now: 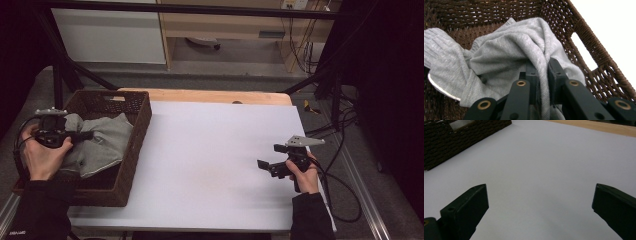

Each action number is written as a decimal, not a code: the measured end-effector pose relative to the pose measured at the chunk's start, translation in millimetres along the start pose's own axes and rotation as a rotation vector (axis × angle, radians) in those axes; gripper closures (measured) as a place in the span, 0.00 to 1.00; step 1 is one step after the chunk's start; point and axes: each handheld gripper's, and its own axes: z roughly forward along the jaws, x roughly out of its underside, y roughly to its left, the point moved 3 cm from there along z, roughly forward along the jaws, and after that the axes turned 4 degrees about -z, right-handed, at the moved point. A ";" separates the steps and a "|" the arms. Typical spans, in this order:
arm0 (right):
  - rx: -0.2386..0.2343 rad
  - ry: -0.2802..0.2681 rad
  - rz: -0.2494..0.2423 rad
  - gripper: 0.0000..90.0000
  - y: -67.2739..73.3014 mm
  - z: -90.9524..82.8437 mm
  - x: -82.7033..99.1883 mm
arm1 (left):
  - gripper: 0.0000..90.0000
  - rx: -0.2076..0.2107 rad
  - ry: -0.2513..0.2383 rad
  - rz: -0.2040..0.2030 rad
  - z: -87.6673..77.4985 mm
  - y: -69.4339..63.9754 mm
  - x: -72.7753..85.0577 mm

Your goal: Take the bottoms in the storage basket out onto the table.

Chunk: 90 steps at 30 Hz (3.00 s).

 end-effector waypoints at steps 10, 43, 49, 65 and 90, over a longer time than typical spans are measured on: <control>0.000 0.000 0.000 0.01 0.2 0.3 0.0 | 0.90 0.014 -0.014 0.010 -9.4 -3.1 -2.7; 0.000 0.004 0.000 0.01 0.5 0.6 0.1 | 0.90 0.025 -0.061 0.037 -44.2 -9.9 -15.7; 0.000 0.005 -0.002 0.01 0.6 1.4 0.2 | 0.90 0.029 -0.068 0.041 -49.4 -10.0 -17.4; 0.000 0.004 -0.003 0.01 0.5 1.4 0.2 | 0.90 0.030 -0.100 0.052 -70.2 -10.9 -24.2; 0.000 0.002 -0.003 0.01 0.6 0.9 -0.1 | 0.90 0.040 -0.151 0.072 -99.0 -18.7 -36.3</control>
